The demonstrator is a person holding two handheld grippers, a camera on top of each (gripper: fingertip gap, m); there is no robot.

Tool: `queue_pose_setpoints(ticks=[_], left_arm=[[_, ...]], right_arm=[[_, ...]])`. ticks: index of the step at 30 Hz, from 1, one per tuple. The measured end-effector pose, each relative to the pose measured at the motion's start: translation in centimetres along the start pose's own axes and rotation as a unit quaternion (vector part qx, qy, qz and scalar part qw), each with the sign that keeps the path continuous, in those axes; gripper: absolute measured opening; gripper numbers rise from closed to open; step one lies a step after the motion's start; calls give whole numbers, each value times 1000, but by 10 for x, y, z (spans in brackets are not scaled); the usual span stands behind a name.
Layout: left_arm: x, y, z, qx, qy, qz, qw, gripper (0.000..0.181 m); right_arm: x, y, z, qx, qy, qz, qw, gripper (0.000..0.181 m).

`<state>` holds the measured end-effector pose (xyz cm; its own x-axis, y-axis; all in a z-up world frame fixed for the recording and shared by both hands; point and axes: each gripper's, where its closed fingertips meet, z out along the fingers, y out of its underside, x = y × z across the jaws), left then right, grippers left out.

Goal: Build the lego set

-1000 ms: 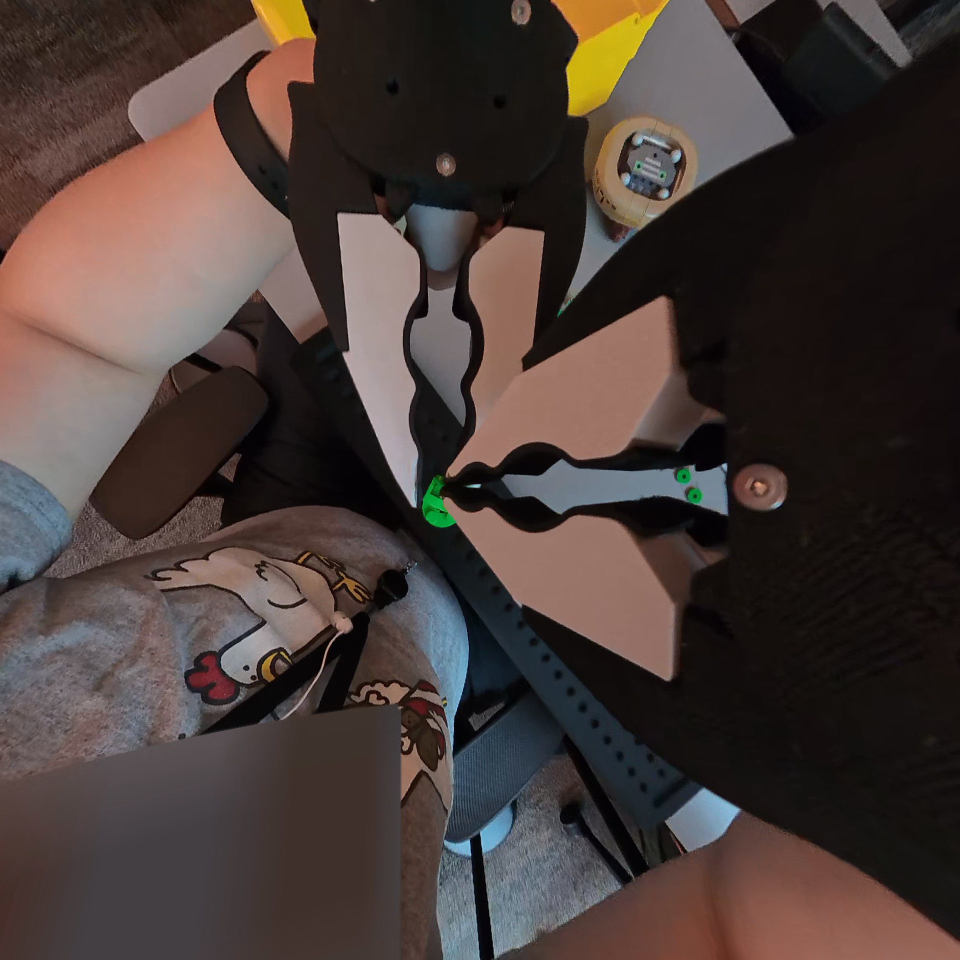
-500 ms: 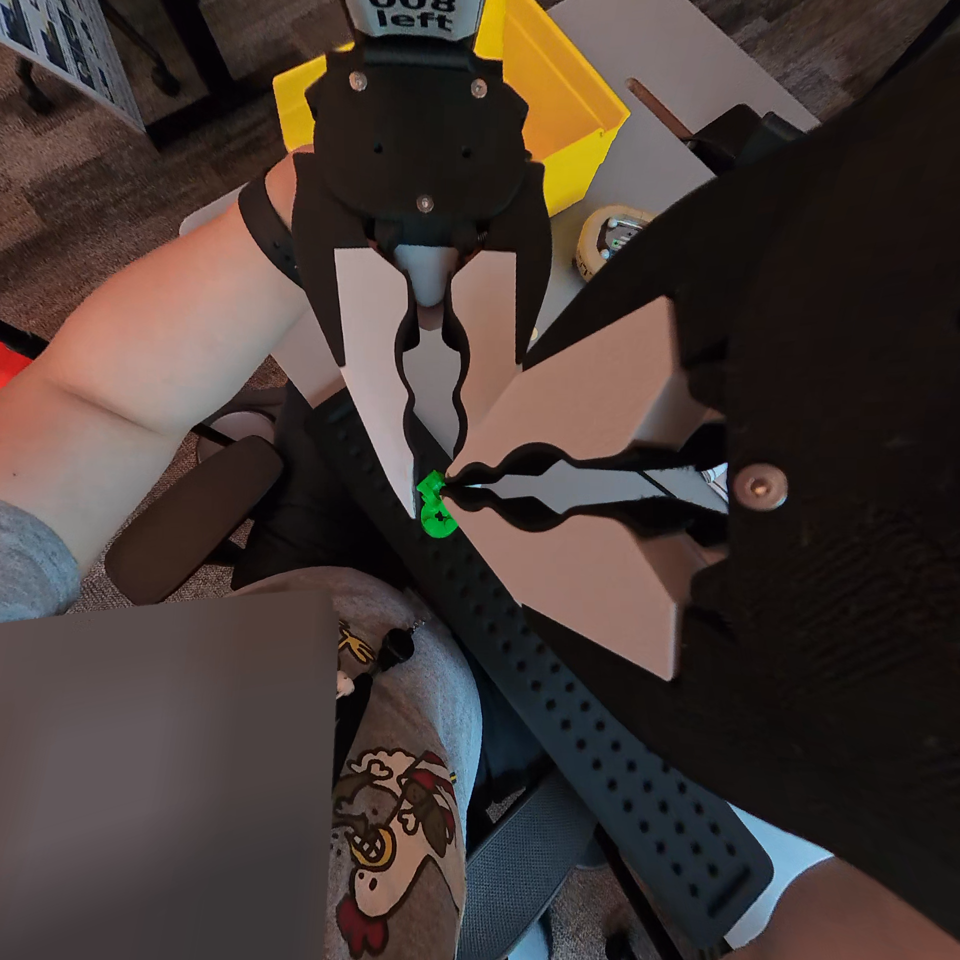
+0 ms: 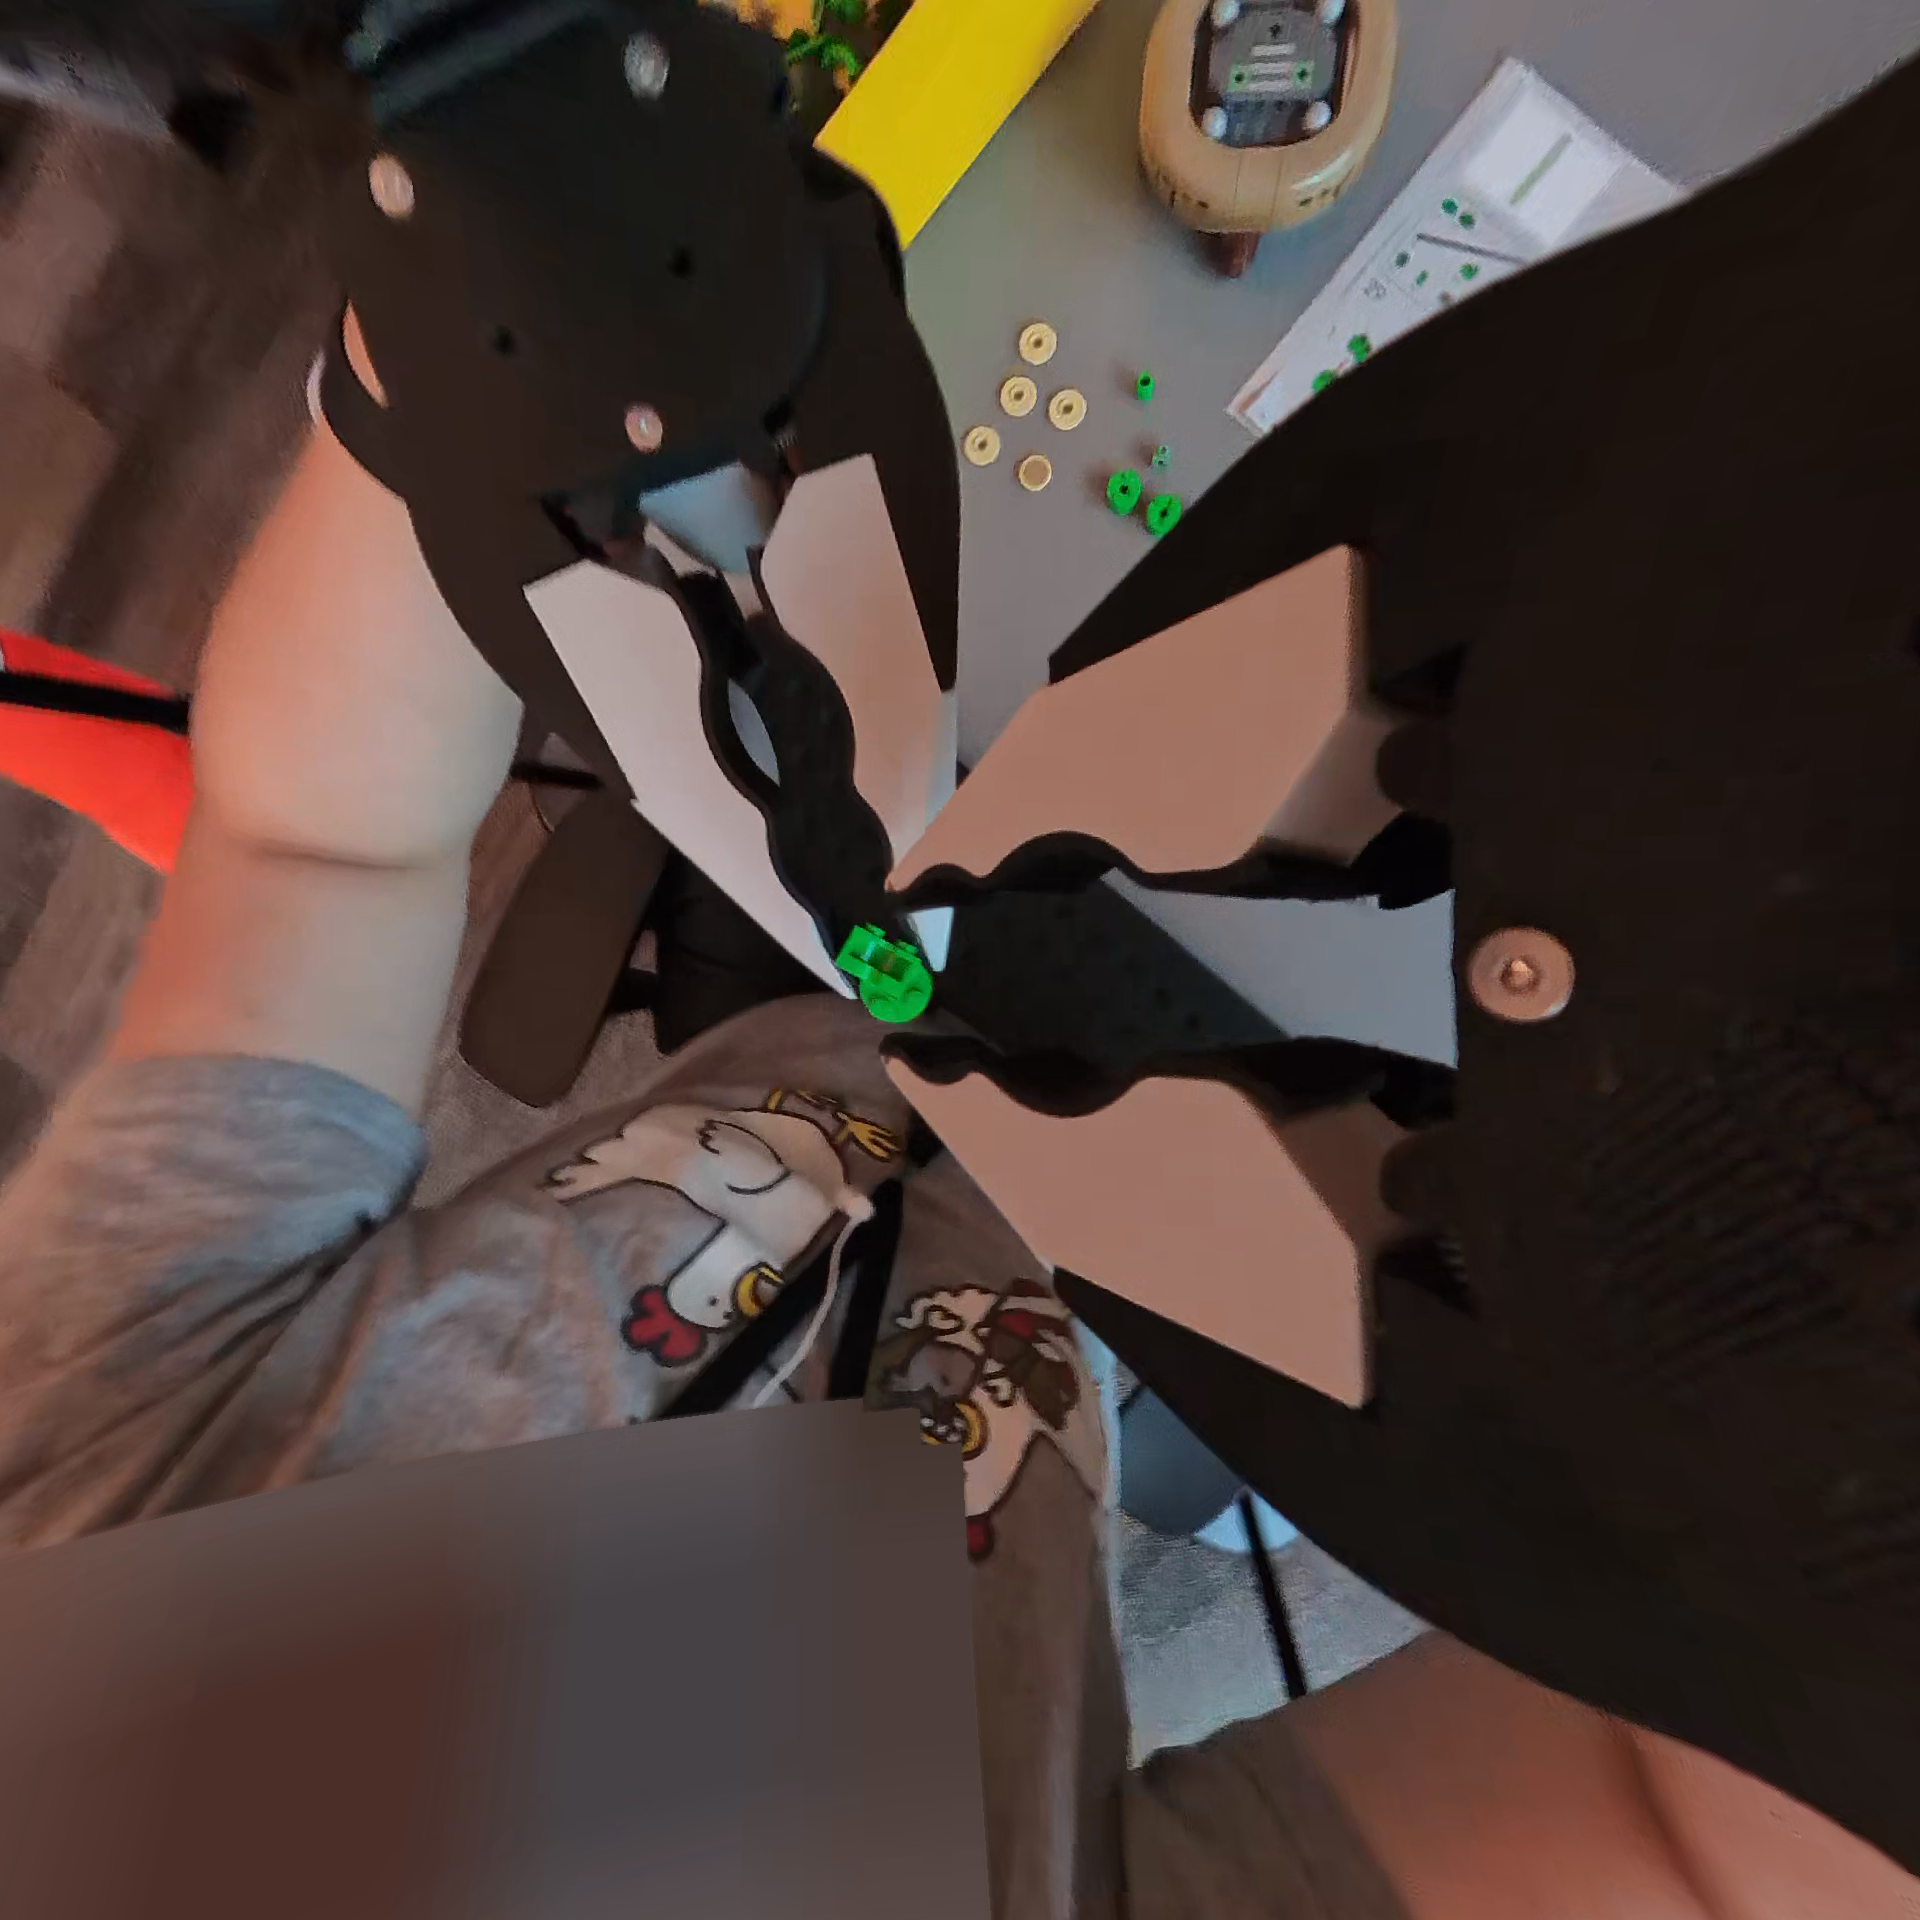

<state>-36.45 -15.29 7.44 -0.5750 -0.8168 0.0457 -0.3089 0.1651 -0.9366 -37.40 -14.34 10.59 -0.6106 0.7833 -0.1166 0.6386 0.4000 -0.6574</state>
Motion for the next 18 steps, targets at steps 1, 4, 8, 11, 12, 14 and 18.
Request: queue_pose_setpoints(ticks=[1,4,8,11,12,14,18], left_arm=[[1,0,1,0,4,0,1000,13],[3,-2,5,3,21,1,1000,13],[7,-6,7,12,41,4,999,13],[9,-8,8,14,48,7,999,13],[9,-8,8,13,48,8,999,13],[8,-7,8,9,46,6,999,13],[7,-6,8,1,42,4,999,13]], right_arm=[[-2,4,2,-13,-8,-25,1000,25],[-9,2,6,-21,-12,-127,992,25],[-15,-4,8,-37,-21,-163,986,26],[-11,0,12,-54,-21,-153,987,33],[-11,-1,13,-45,-30,-142,988,32],[-12,-2,14,-40,-49,-108,992,32],[-11,0,15,-49,-63,-60,995,31]])
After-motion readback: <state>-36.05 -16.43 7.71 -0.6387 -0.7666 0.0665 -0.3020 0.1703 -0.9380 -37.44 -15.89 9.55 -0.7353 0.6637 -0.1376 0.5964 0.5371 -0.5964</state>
